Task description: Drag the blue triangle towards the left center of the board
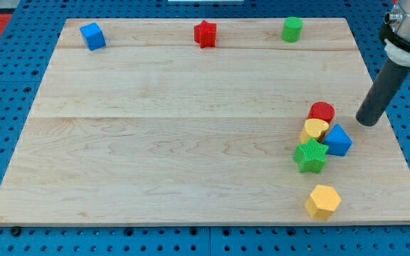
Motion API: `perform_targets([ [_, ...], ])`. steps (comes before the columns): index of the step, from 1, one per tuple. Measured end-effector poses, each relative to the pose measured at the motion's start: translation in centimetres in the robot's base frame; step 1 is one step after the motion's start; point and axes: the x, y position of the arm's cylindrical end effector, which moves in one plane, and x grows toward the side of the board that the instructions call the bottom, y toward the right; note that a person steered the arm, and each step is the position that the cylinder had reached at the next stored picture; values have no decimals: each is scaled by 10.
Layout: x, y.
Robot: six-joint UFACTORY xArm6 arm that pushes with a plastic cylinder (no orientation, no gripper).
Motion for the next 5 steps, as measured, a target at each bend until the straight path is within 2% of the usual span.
perform_targets([
  [2,35,3],
  [4,22,-100],
  [5,19,-131],
])
